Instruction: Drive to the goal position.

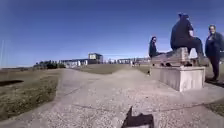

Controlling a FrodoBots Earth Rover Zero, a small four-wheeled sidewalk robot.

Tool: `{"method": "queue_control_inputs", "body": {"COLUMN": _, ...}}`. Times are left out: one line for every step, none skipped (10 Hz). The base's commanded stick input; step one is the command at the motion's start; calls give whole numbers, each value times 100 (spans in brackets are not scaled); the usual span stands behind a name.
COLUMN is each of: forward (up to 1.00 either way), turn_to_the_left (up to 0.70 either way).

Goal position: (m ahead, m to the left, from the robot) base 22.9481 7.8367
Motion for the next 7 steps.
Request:
{"method": "queue_control_inputs", "body": {"forward": 100, "turn_to_the_left": 40}}
{"method": "queue_control_inputs", "body": {"forward": 100, "turn_to_the_left": 40}}
{"method": "queue_control_inputs", "body": {"forward": 100, "turn_to_the_left": 40}}
{"method": "queue_control_inputs", "body": {"forward": 100, "turn_to_the_left": 40}}
{"method": "queue_control_inputs", "body": {"forward": 100, "turn_to_the_left": 25}}
{"method": "queue_control_inputs", "body": {"forward": 100, "turn_to_the_left": 6}}
{"method": "queue_control_inputs", "body": {"forward": 100, "turn_to_the_left": 0}}
